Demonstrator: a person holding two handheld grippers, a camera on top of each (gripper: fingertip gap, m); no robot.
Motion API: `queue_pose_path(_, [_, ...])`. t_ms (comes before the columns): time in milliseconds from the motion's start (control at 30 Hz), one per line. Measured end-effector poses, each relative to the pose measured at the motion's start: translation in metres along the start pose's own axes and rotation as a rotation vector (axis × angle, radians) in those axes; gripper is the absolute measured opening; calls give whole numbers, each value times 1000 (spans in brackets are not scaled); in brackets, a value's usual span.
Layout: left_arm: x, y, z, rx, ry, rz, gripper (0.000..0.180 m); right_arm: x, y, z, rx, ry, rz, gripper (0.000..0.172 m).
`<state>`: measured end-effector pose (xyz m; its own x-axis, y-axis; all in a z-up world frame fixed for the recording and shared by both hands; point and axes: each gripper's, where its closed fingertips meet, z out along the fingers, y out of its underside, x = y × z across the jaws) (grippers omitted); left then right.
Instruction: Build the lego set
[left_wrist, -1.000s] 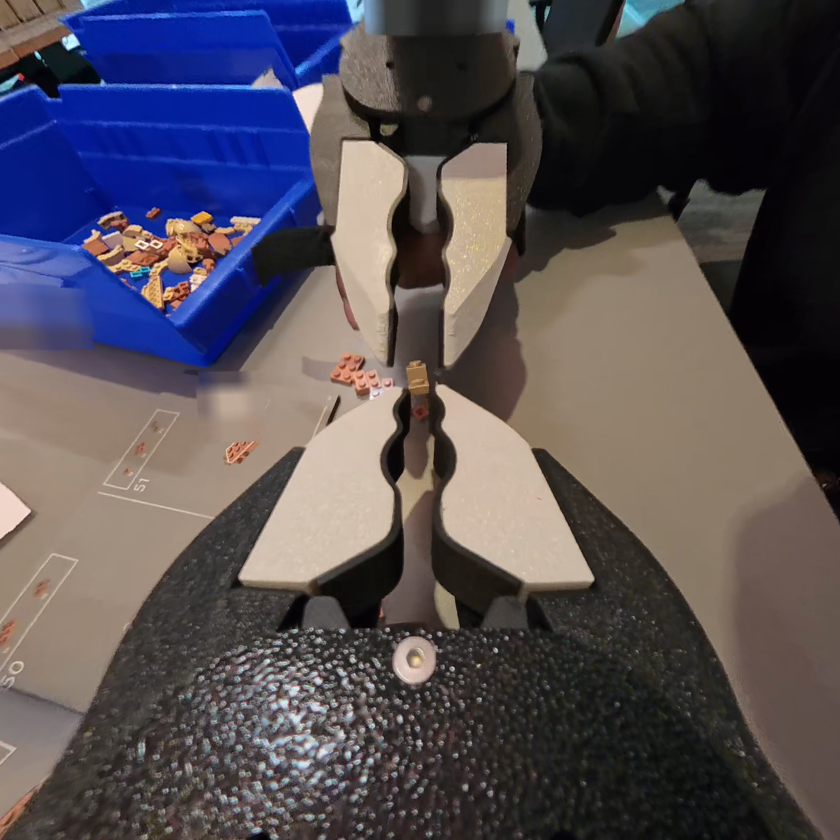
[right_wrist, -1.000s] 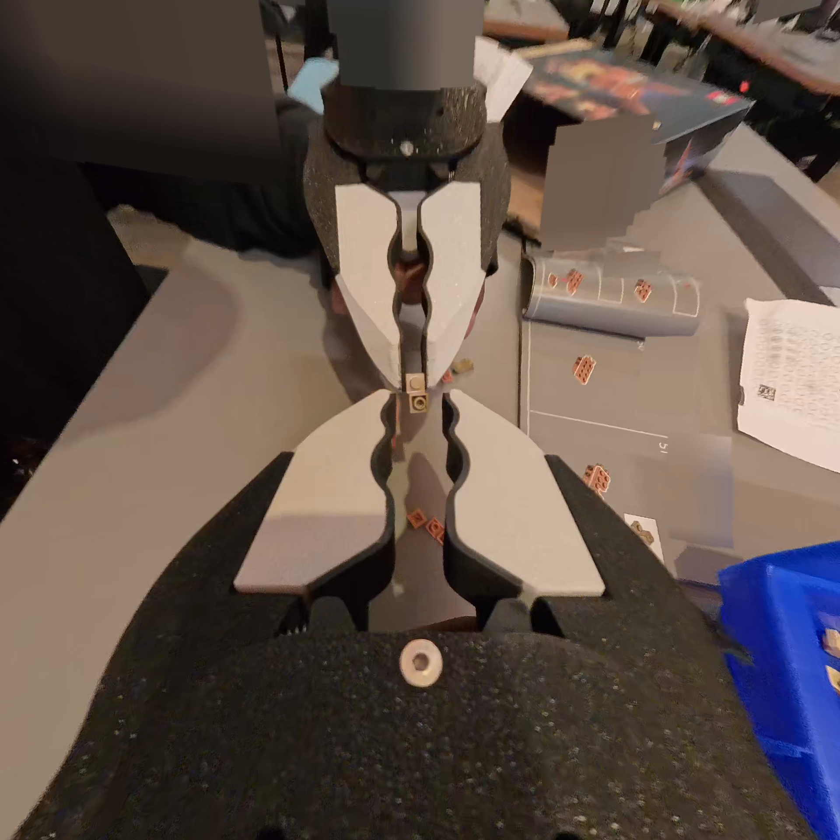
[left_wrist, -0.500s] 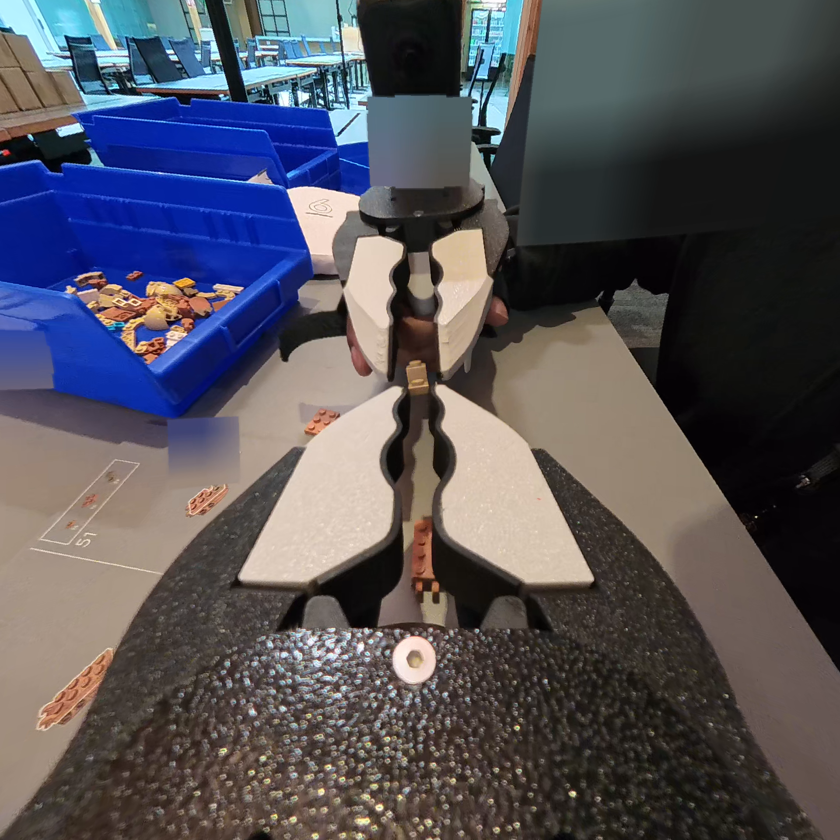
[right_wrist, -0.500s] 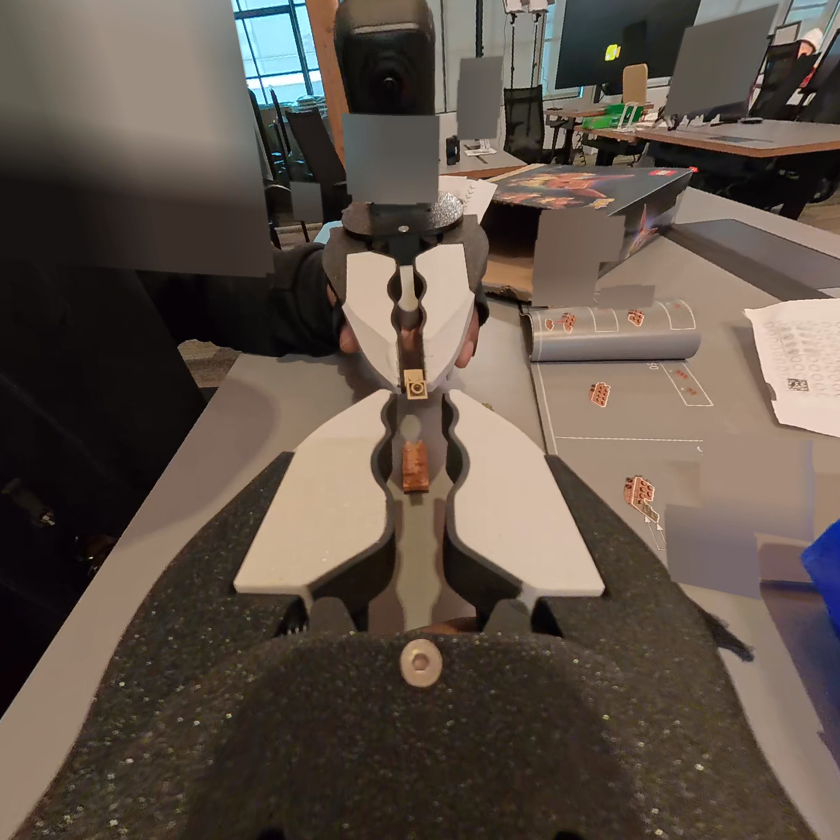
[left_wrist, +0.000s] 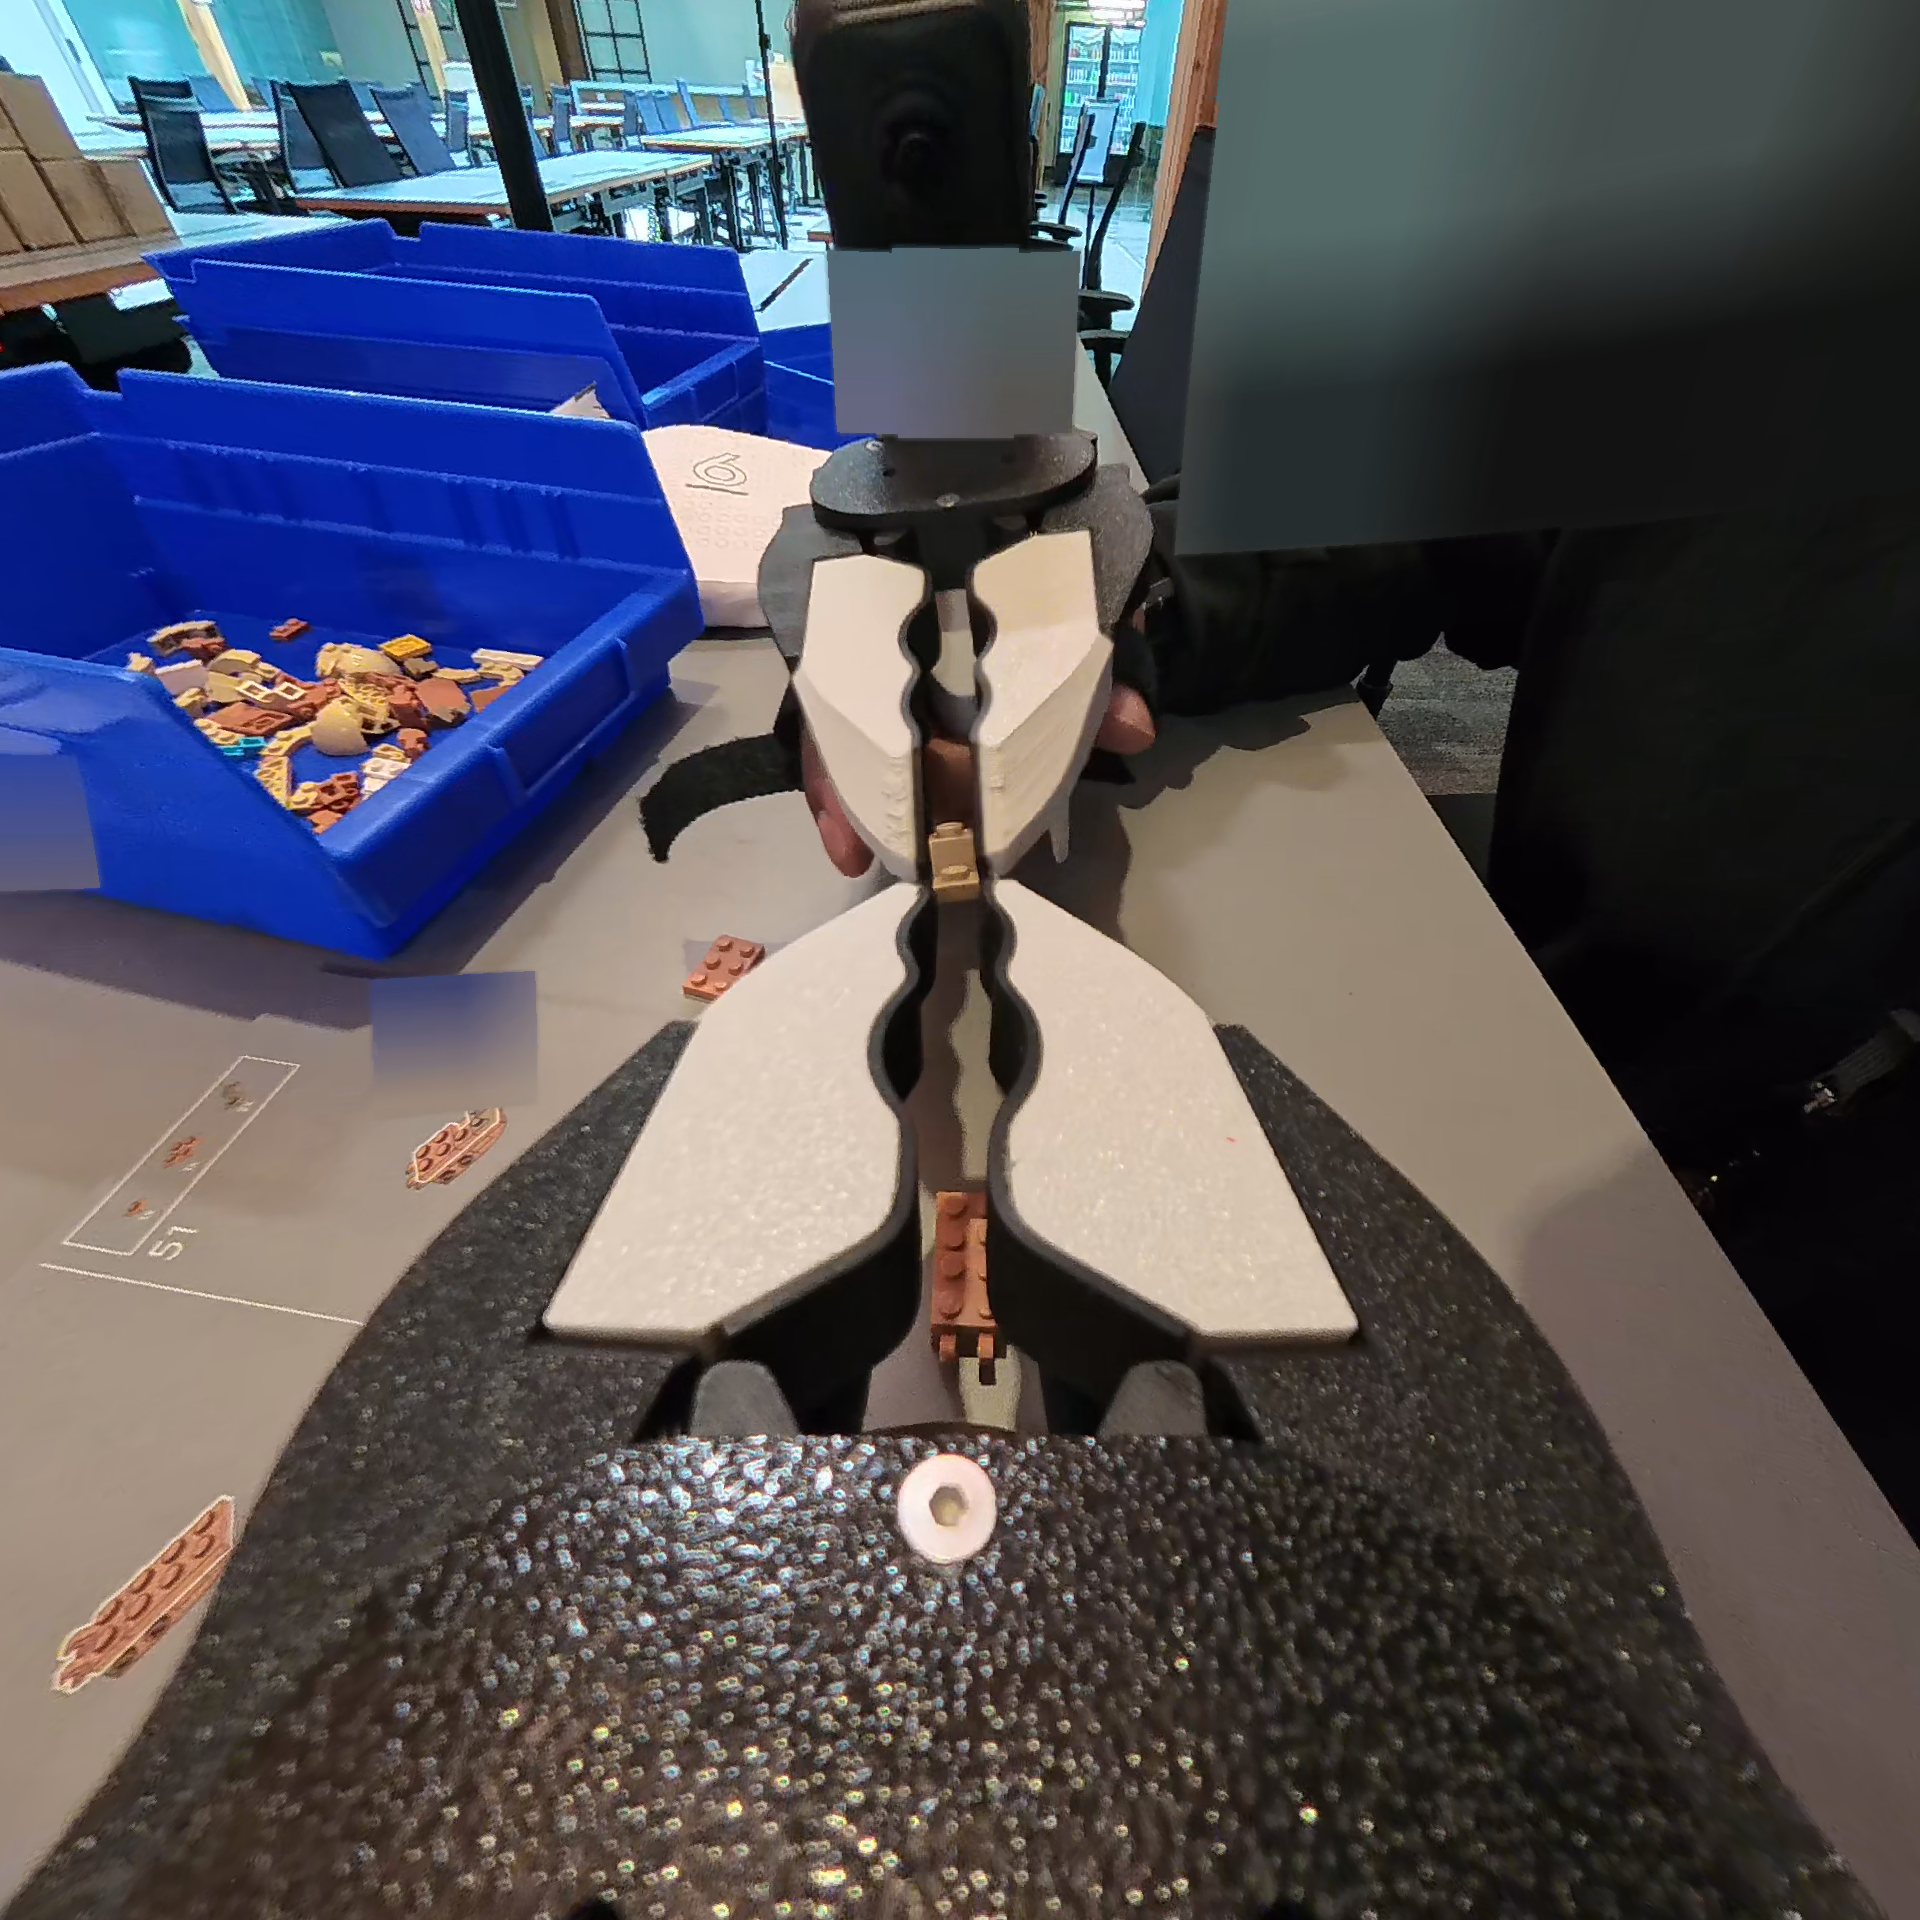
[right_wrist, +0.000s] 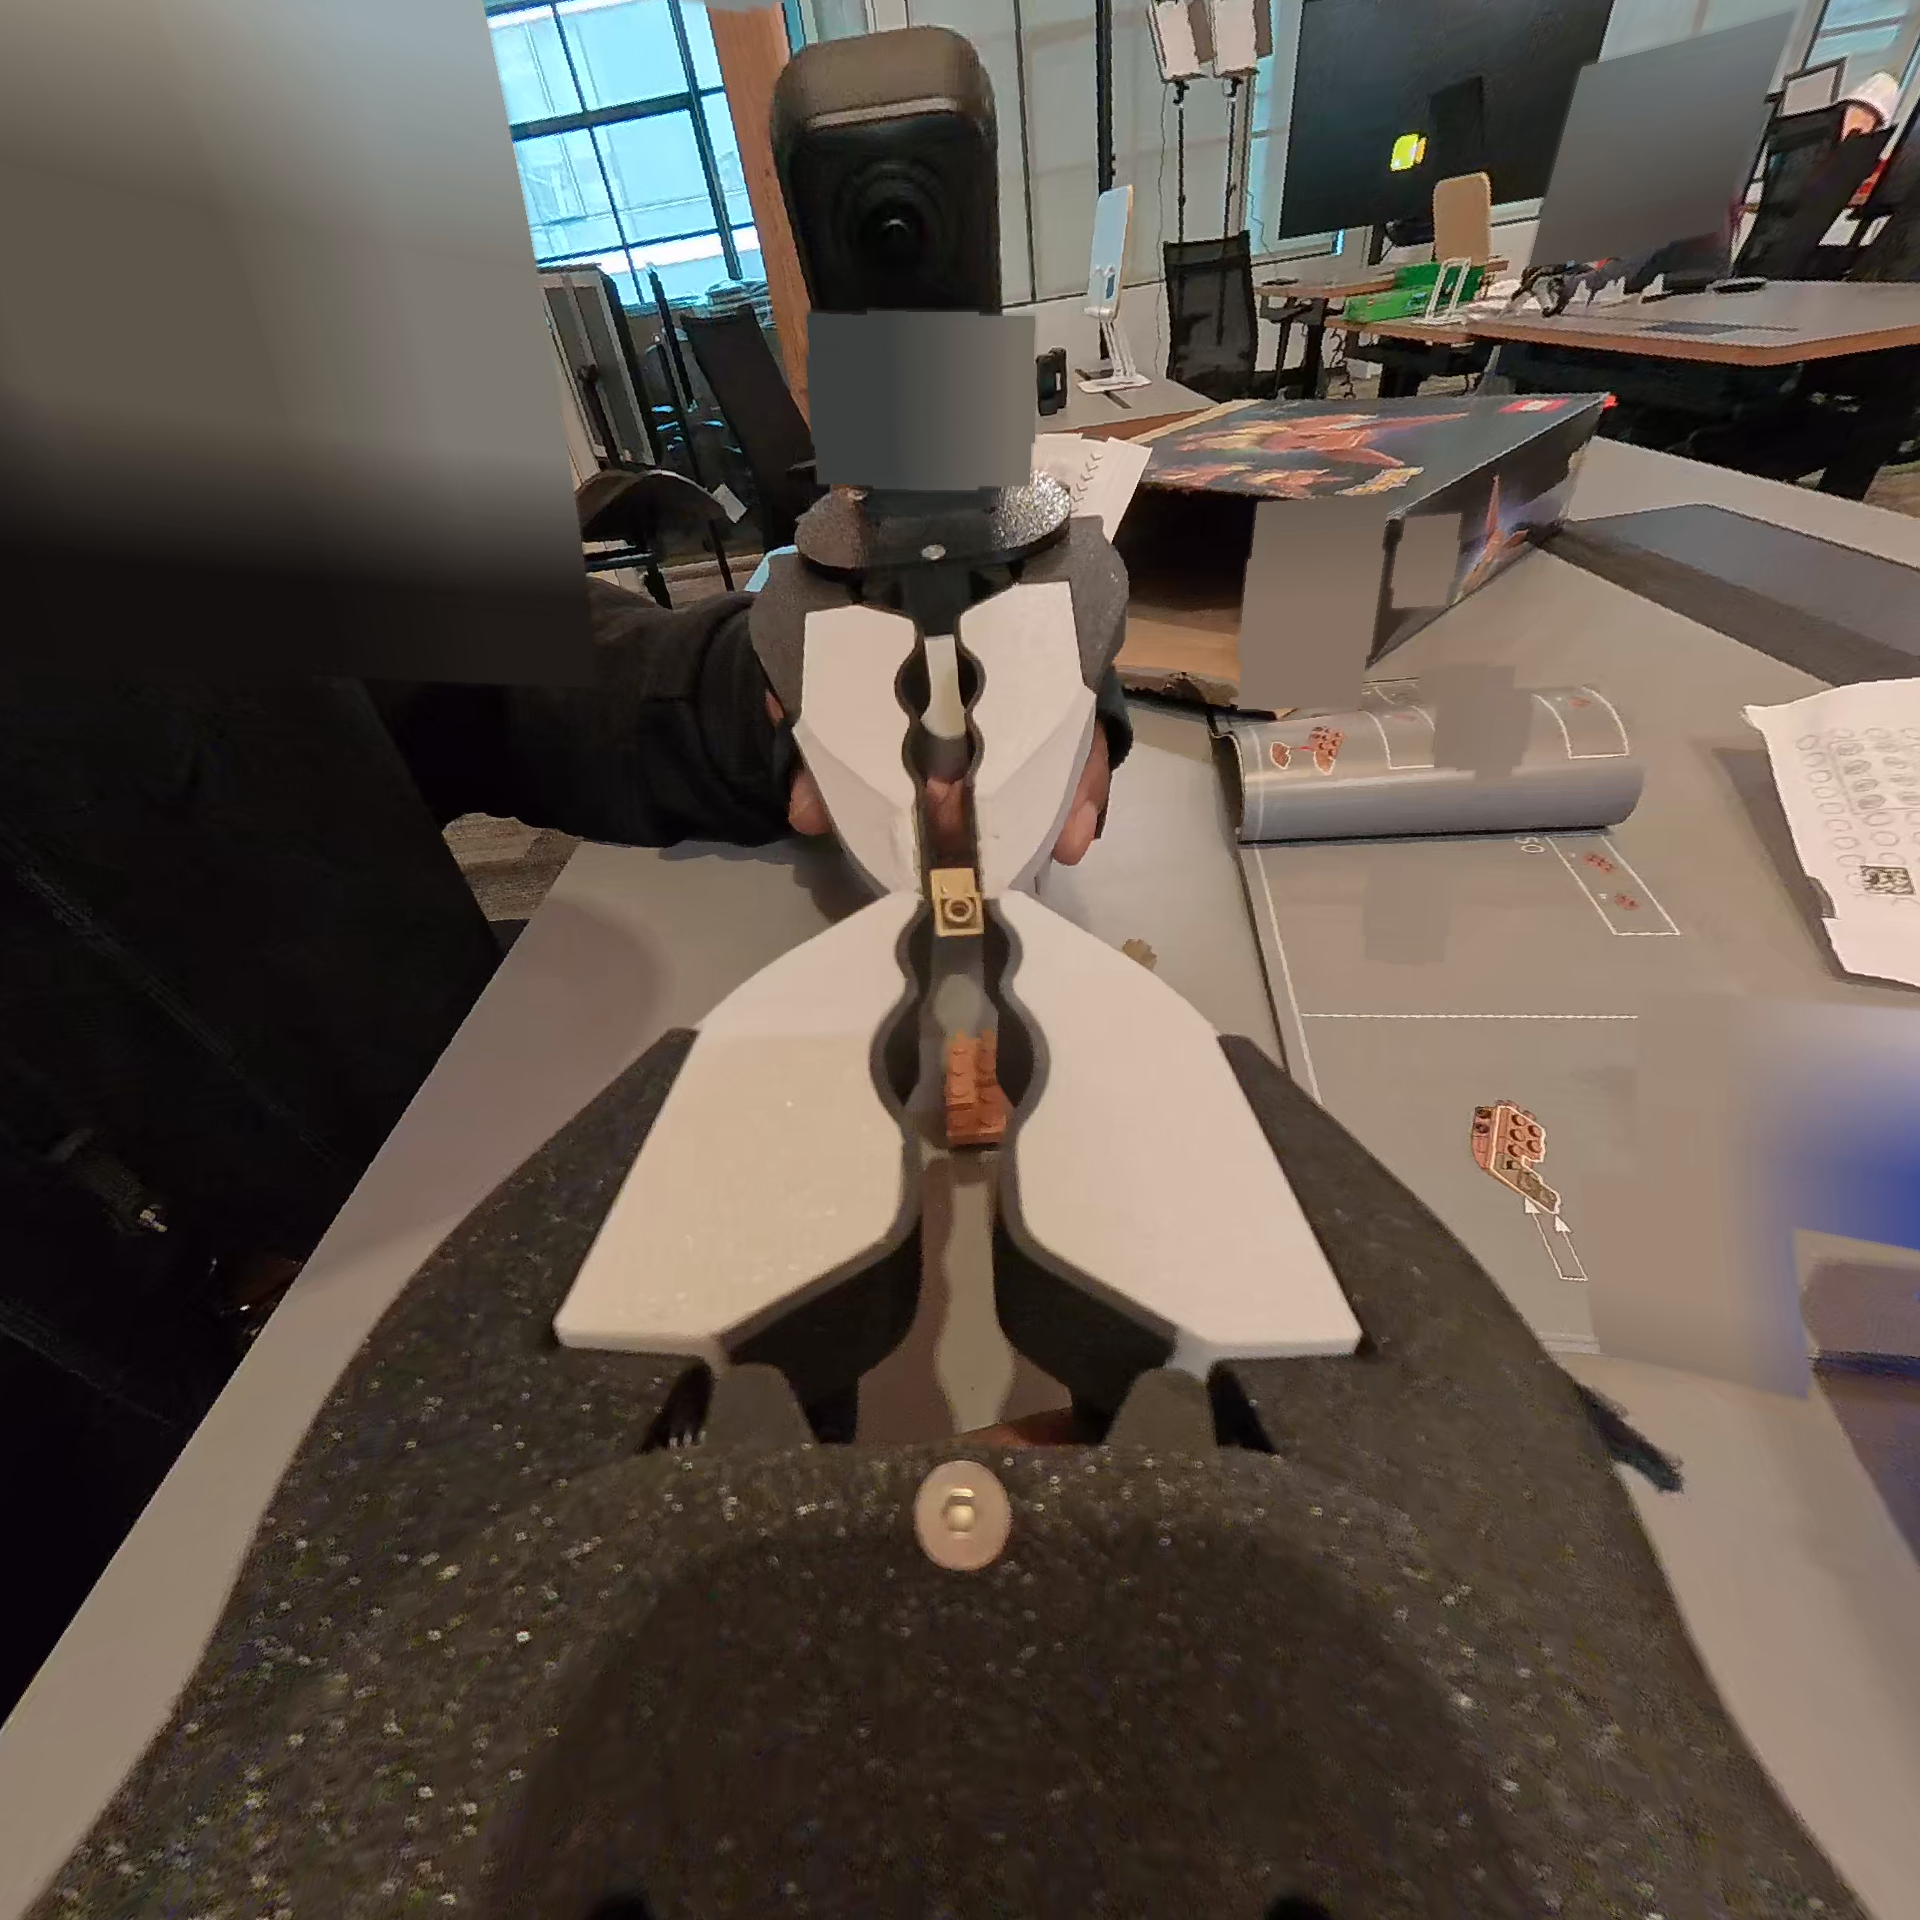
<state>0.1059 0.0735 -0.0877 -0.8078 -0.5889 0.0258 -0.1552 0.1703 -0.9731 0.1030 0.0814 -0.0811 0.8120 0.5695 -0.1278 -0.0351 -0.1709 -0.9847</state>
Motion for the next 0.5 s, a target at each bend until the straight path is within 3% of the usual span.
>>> queue_pose_path(133, [1,6,0,-49,13,-9,9,1,3,1,-22,12,-19,8])
queue_pose_path(167, [1,13,-1,-98,14,-5,17,2,3,1,-26,25,-26,8])
queue_pose_path(333, [-3,78,-15,-541,-9,146,40,10,15,2,-121,87,-76,8])
queue_pose_path(400, [-3,96,-18,-649,-9,183,41,11,24,5,-183,109,-97,8])
queue_pose_path(500, [1,95,-13,-632,6,187,28,10,39,9,-278,125,-131,8])
